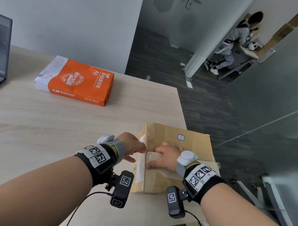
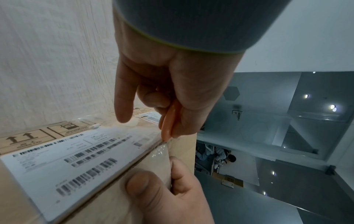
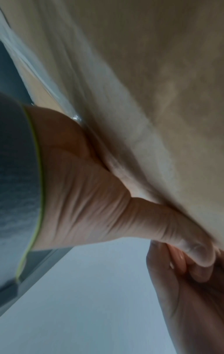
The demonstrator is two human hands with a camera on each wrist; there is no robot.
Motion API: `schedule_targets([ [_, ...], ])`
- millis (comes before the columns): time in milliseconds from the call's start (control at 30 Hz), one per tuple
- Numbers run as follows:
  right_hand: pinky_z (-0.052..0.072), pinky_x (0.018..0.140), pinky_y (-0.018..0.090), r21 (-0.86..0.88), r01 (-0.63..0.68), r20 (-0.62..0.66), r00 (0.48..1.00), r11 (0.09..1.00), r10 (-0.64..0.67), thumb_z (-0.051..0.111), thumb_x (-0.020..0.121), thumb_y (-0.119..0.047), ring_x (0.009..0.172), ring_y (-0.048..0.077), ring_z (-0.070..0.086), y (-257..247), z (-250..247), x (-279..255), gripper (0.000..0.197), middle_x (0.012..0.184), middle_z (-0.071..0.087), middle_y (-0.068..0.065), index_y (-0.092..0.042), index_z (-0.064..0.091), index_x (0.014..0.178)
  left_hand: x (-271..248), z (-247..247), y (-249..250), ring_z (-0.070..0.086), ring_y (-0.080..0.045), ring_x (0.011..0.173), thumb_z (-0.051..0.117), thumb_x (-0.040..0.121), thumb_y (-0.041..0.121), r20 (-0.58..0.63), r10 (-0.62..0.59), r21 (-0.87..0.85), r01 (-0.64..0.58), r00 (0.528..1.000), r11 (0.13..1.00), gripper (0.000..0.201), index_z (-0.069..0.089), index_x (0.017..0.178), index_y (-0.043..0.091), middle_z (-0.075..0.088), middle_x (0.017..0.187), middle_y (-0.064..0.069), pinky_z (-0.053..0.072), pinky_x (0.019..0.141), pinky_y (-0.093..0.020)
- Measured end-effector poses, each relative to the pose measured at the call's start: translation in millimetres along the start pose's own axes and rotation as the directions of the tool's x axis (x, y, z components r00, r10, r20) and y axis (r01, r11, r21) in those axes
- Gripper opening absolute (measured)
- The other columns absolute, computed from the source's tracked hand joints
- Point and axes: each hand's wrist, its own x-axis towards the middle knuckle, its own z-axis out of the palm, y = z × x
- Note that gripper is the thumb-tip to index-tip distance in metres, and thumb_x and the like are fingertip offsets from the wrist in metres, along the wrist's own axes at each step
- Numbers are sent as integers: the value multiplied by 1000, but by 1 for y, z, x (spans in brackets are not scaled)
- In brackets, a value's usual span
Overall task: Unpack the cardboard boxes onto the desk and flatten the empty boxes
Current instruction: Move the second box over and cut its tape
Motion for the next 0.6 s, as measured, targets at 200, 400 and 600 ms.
schedule_targets([
  [200, 31, 101, 41, -13, 10, -3, 1000, 1000, -10, 65, 58, -88, 105, 13, 42, 0, 1, 0, 58, 100, 46, -13, -33, 55, 72, -3, -1, -9, 57, -20, 72, 87, 73, 21, 34, -27, 21, 26, 999, 999, 21, 74, 81, 6, 56, 75, -7, 65, 67, -39],
  [400, 31, 95, 38, 28, 23, -37, 999, 999, -22, 62, 59, -89, 99, 9, 44, 5, 5, 1, 63, 97, 48, -13, -28, 53, 73, -10, -1, -14, 59, -18, 75, 85, 73, 25, 100, -20, 87, 11, 995, 996, 22, 76, 82, 6, 58, 78, -7, 65, 68, -37],
  [600, 51, 72, 40, 404, 103, -290, 957, 909, 20, 60, 91, -42, 70, 7, 53, 18, 1, -2, 14, 77, 58, -14, -35, 56, 80, -11, -17, -28, 58, -16, 77, 85, 72, 37, 123, -4, 91, -7, 992, 996, 27, 80, 85, 14, 62, 78, -1, 61, 67, -28],
])
